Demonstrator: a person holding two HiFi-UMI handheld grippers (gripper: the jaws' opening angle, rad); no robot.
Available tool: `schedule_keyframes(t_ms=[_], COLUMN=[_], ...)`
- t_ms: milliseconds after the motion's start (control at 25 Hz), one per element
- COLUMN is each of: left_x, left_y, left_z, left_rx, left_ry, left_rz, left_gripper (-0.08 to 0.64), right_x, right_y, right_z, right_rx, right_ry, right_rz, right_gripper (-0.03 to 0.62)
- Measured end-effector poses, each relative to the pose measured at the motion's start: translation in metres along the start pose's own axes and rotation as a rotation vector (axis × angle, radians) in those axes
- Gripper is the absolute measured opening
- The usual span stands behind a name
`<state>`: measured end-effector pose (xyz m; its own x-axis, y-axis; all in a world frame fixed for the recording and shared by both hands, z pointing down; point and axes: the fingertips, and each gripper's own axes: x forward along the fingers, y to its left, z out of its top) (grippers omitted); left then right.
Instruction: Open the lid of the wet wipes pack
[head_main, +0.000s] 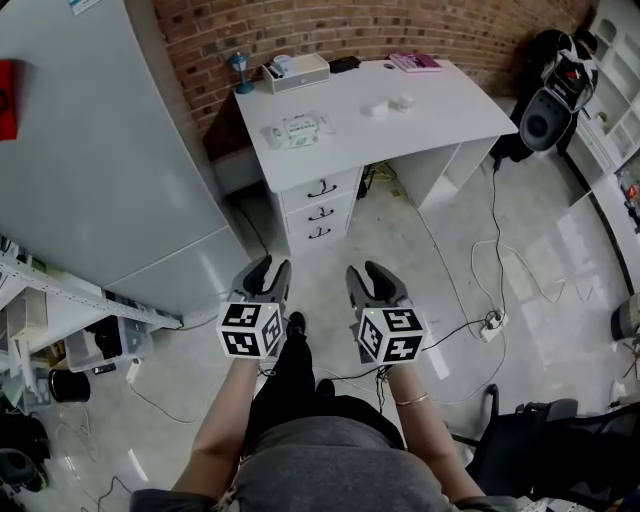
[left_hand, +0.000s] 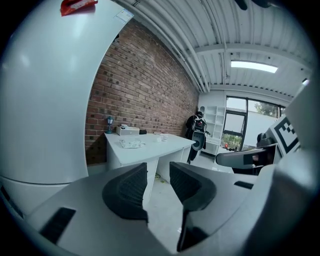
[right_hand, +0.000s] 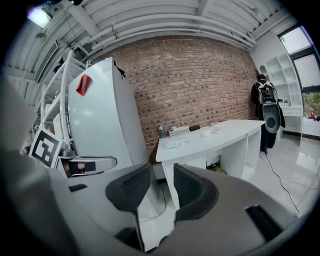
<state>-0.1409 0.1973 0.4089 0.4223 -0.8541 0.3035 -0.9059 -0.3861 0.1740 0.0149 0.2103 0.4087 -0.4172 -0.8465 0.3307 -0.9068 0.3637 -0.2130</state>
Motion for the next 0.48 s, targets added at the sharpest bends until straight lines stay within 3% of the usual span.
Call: schedule_keyframes(t_ms=[480], left_x=[0.103], left_y=[0.072], left_z=[0.045], left_rx=[0.007], left_ry=[0.036], left_rz=[-0.045], left_gripper=[0.144], right_x=[0.118], right_y=[-0.013], right_z=[0.048], right_rx=[-0.028], right_ry=[0.026], right_rz=[-0.022], right_gripper=[0.149])
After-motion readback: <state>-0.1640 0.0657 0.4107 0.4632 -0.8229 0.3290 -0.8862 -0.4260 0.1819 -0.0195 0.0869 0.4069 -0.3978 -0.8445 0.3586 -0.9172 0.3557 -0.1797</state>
